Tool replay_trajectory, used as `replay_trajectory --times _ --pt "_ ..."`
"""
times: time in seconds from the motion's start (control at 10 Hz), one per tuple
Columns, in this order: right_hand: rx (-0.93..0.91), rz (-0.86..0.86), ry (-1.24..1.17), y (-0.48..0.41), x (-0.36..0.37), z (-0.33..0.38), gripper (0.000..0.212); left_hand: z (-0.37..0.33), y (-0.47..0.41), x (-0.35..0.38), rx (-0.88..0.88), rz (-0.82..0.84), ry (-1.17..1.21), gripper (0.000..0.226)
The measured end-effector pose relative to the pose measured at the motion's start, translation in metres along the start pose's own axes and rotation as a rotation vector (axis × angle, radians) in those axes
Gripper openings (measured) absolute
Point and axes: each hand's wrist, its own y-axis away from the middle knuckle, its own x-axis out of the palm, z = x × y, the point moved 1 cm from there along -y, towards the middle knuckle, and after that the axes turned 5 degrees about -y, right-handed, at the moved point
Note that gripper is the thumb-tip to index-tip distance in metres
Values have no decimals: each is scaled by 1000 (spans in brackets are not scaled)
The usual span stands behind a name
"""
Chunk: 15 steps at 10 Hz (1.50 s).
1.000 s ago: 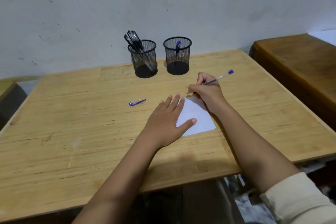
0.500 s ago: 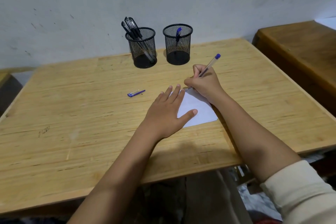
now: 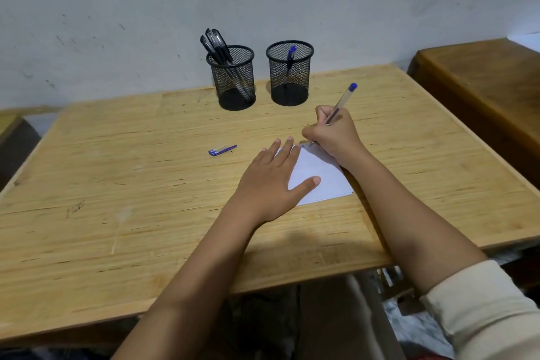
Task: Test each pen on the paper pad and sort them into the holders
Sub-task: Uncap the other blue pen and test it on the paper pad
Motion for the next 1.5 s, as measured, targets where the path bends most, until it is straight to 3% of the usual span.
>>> replay_trajectory --times 0.9,1.0,1.1,1.2,1.3,1.5 --pt "4 -40 -27 4 -2 2 41 1 0 1 9 -8 4 74" --pt "15 -99 -92 5 -6 1 36 1 1 1 9 -10 6 73" --pt "43 -95 -339 6 -11 2 36 2 0 1 10 -11 19 74" --pt "63 -51 -484 7 -13 4 23 3 1 1 16 -10 33 75" --pt "49 -19 -550 7 -14 6 11 2 2 1 19 -11 38 75" --pt "95 7 -607 9 -20 12 13 3 1 -2 28 -3 74 74"
